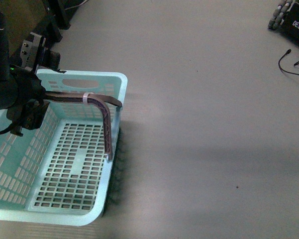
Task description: Pick lemon and mango into basket
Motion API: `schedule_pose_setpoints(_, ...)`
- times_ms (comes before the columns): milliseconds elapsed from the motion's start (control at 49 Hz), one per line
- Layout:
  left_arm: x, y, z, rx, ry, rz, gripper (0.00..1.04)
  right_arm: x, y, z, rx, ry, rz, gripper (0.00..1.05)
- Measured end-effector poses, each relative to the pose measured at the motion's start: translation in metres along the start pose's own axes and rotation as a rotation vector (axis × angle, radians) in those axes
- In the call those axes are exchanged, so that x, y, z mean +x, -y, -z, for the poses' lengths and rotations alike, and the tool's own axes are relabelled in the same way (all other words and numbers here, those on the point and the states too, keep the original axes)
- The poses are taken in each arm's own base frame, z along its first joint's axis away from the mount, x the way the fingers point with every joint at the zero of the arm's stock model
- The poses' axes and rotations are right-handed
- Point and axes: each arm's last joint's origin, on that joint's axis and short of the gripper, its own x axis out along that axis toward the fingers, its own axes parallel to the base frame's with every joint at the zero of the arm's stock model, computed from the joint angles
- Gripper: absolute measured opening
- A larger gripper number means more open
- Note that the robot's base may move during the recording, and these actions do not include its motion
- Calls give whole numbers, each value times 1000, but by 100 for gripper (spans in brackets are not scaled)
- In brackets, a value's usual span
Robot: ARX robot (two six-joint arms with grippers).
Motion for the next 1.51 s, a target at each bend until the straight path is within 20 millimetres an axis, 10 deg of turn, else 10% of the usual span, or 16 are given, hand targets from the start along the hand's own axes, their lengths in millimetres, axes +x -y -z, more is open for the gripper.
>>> schedule_pose_setpoints(469,-5,-8,-4,-77,7,-47,7,0,0,0,0,0,0,96)
schedule_pose_setpoints(775,-42,-5,-16,-71,10,-19,6,0,0,0,0,0,0,96)
schedule_pose_setpoints(897,-71,1,-25,-108,24,8,6,0,0,0,0,0,0,96)
schedule_pose_setpoints(1244,-247,53,-65,-332,94,272,6,0,0,0,0,0,0,96)
schedule_pose_setpoints(1509,-303,70,-75,-343,110,379,6,0,0,0,0,0,0,96)
